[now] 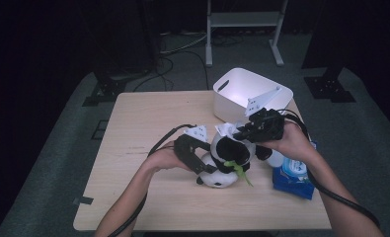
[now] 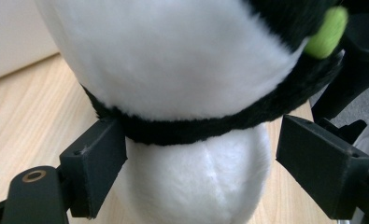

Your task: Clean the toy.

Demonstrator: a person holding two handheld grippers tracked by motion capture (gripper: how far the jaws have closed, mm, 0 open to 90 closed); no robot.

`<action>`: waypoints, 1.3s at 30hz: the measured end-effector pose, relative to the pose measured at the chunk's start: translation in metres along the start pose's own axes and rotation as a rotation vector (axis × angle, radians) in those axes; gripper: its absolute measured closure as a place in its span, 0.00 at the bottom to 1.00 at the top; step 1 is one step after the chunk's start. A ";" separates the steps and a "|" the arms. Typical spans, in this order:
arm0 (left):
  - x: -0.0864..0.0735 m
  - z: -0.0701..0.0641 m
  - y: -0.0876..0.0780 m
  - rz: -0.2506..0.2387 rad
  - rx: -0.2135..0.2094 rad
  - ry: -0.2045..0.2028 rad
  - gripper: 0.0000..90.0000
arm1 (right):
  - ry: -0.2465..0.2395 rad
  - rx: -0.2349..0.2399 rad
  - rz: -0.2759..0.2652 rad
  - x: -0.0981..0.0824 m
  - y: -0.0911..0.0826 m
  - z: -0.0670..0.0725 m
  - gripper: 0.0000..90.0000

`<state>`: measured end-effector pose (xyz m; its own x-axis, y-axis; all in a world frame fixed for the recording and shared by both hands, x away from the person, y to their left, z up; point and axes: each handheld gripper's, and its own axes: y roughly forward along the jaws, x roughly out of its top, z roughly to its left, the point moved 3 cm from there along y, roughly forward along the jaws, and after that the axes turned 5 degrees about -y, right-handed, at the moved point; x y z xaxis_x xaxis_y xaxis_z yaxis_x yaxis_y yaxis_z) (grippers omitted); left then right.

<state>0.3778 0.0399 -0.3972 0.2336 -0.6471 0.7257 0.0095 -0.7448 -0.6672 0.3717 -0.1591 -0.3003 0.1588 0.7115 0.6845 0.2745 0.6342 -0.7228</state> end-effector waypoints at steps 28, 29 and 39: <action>-0.016 0.004 0.019 0.006 0.053 -0.016 0.22 | 0.040 -0.021 -0.007 -0.017 -0.004 -0.006 0.89; -0.016 0.004 0.017 0.006 0.056 -0.008 0.26 | 0.040 -0.023 -0.007 -0.017 -0.005 -0.006 0.89; -0.012 0.001 0.003 0.022 0.050 0.011 0.41 | 0.019 -0.032 -0.007 -0.008 -0.014 -0.005 0.89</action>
<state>0.3761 0.0453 -0.4078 0.2239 -0.6649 0.7125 0.0531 -0.7217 -0.6902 0.3716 -0.1751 -0.2953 0.1743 0.7011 0.6914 0.3057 0.6289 -0.7149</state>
